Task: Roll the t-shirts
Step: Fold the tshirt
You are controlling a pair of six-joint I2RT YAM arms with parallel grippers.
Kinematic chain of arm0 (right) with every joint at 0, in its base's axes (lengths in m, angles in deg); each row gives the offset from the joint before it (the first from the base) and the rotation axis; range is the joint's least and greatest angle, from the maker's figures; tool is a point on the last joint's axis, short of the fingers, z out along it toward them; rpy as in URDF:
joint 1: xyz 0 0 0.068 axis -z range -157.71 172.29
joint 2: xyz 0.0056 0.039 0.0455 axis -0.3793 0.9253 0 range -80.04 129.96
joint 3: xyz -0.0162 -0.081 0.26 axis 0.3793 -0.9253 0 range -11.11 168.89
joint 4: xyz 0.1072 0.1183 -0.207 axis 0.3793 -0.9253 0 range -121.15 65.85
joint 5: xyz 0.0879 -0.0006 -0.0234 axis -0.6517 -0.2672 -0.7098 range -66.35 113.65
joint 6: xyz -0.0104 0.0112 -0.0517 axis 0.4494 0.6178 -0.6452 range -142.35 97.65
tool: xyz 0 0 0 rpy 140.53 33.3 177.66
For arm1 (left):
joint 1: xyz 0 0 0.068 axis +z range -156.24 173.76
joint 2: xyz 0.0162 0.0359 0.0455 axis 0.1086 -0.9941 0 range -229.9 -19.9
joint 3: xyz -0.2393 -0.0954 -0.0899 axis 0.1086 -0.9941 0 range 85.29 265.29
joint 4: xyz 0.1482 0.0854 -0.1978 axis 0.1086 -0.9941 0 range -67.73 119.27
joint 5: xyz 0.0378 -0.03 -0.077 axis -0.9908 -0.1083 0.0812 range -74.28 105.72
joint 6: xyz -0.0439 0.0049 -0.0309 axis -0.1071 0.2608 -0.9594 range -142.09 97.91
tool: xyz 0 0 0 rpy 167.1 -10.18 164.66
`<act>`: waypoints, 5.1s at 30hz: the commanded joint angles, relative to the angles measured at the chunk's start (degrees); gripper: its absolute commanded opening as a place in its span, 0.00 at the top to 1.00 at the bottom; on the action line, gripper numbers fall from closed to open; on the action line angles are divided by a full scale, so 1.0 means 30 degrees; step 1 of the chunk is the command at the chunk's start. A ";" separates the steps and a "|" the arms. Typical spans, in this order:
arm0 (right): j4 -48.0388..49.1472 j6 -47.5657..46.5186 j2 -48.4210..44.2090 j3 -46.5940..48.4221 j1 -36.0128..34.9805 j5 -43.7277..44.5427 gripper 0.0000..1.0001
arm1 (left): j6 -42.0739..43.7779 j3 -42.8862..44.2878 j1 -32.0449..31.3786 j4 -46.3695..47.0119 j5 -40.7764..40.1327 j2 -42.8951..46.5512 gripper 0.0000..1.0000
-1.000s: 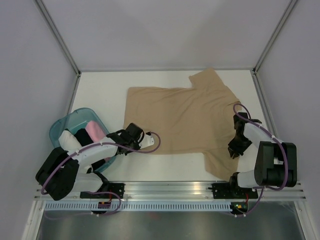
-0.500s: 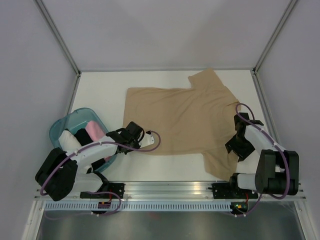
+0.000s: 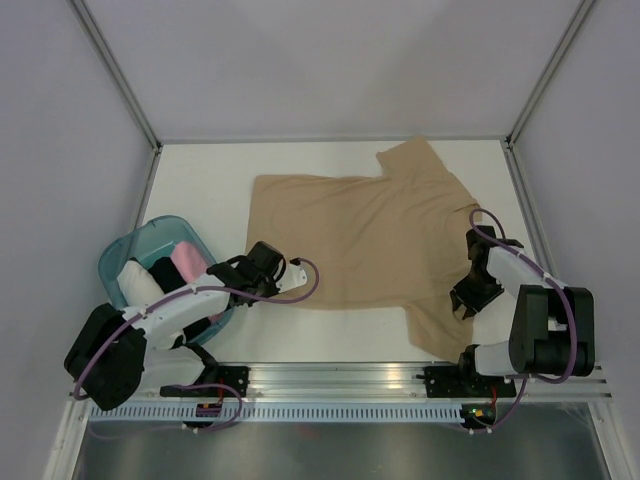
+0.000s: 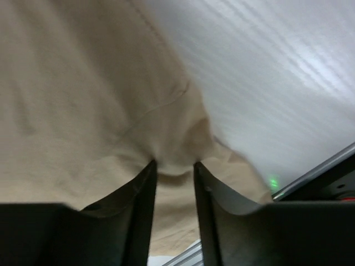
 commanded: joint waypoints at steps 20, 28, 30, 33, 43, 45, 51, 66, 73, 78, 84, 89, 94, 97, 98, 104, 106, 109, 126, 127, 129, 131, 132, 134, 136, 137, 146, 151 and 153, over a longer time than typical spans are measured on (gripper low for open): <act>0.0332 -0.1947 -0.1814 0.0722 -0.0318 0.1157 1.00 | -0.0759 0.1326 0.0119 -0.0392 -0.0587 -0.0077 0.98; 0.0037 -0.2797 -0.2668 0.1954 -0.0317 0.1216 1.00 | -0.0378 0.1473 0.0440 -0.0421 -0.0939 -0.0281 0.98; 0.0329 -0.2973 -0.2463 0.2071 -0.0318 0.0689 1.00 | -0.0436 0.1649 0.0470 -0.0480 -0.0968 -0.0369 0.98; 0.0506 -0.3266 -0.2169 0.2335 -0.0318 0.0454 1.00 | -0.0495 0.1942 0.0529 -0.0539 -0.1085 -0.0603 0.98; 0.0506 -0.3472 -0.0882 0.5553 -0.0318 0.0221 1.00 | -0.0466 0.3580 0.1493 -0.0480 -0.0618 -0.1687 0.98; 0.0710 -0.3501 -0.0123 0.6025 -0.0347 0.0131 0.99 | -0.0466 0.3845 0.2020 -0.0422 -0.0123 -0.1834 0.98; 0.1589 -0.3852 0.2540 0.8453 -0.0347 0.0658 1.00 | -0.0291 0.5163 0.3339 -0.0070 0.0672 -0.3560 0.98; 0.2468 -0.4731 0.7908 1.2852 -0.0347 0.0424 1.00 | -0.0817 0.8152 0.4278 0.0868 0.0790 -0.8744 0.97; 0.2879 -0.4818 0.9109 1.3584 -0.0347 0.0220 1.00 | -0.1373 0.8475 0.4982 0.1801 0.0789 -0.9919 0.84; 0.2793 -0.5463 0.9754 1.4636 -0.0347 0.0773 0.71 | -0.1959 0.7919 0.5450 0.4526 0.0731 -1.0446 0.66; 0.0745 -0.7044 0.9786 1.6135 -0.0318 0.3674 0.42 | -0.2575 0.8066 0.5598 0.4705 0.0496 -1.0362 0.53; 0.0565 -0.6930 0.6362 1.2603 -0.0230 0.2248 0.39 | -0.2137 0.8123 0.5598 0.4267 0.0467 -0.9250 0.44; 0.0477 -0.6490 0.3843 0.9109 0.0413 0.1304 0.38 | -0.1287 0.7744 0.5627 0.3447 0.0467 -0.8165 0.42; 0.1002 -0.6109 0.2931 0.7174 0.0737 0.0806 0.38 | -0.1315 0.7334 0.5627 0.2949 0.0818 -0.6935 0.36; 0.1236 -0.6079 0.2697 0.6445 0.0795 0.0805 0.38 | -0.1373 0.7188 0.5627 0.2948 0.0847 -0.6555 0.35; 0.3050 -0.5874 0.2430 0.4594 0.1206 -0.0072 0.40 | -0.1229 0.6047 0.5539 0.1573 0.2775 -0.3889 0.36; 0.3696 -0.5816 0.2664 0.3835 0.1206 -0.0742 0.39 | -0.0178 0.4734 0.5364 0.1512 0.4038 -0.3099 0.36; 0.4898 -0.5611 0.2957 0.3100 0.1206 -0.1273 0.40 | 0.1086 0.3471 0.5217 0.2181 0.4687 -0.3326 0.35; 0.5048 -0.6490 0.2167 0.3184 0.1323 -0.0218 1.00 | 0.2636 0.6834 0.5714 0.3358 0.1492 -0.7366 0.39; 0.4902 -0.6489 0.2167 0.3272 0.1323 -0.0395 1.00 | 0.3278 0.6893 0.5744 0.3358 0.1492 -0.7604 0.40; 0.4697 -0.6490 0.2168 0.3593 0.1323 -0.0630 1.00 | 0.3605 0.7301 0.5744 0.3271 0.1434 -0.8218 0.41; 0.4520 -0.6518 0.1906 0.3741 0.1294 -0.0660 1.00 | 0.3869 0.7624 0.5744 0.2949 0.1899 -0.8368 0.43; 0.4520 -0.6577 0.1700 0.3800 0.1294 -0.0544 1.00 | 0.3899 0.7829 0.5744 0.2774 0.2134 -0.8339 0.43; 0.4579 -0.6548 0.1204 0.3830 0.1323 -0.0250 1.00 | 0.3871 0.8064 0.5744 0.2481 0.2574 -0.8309 0.46; 0.4462 -0.6490 0.1025 0.4063 0.1323 -0.0308 1.00 | 0.3812 0.8357 0.5773 0.2362 0.2518 -0.8396 0.51; 0.4374 -0.6489 0.0966 0.4180 0.1323 -0.0540 1.00 | 0.3840 0.8416 0.5744 0.2391 0.2286 -0.8426 0.53; 0.3319 -0.7162 0.0995 0.6523 0.1323 -0.0747 1.00 | 0.3665 0.8710 0.5832 0.2391 0.1843 -0.9245 0.98; 0.3202 -0.7105 0.1317 0.7666 0.1294 -0.1450 1.00 | 0.3314 0.8856 0.5949 0.2537 0.1961 -0.9598 0.98; 0.2968 -0.7191 0.1581 0.8250 0.1264 -0.1451 1.00 | 0.3080 0.9090 0.6037 0.2567 0.1873 -0.9657 0.98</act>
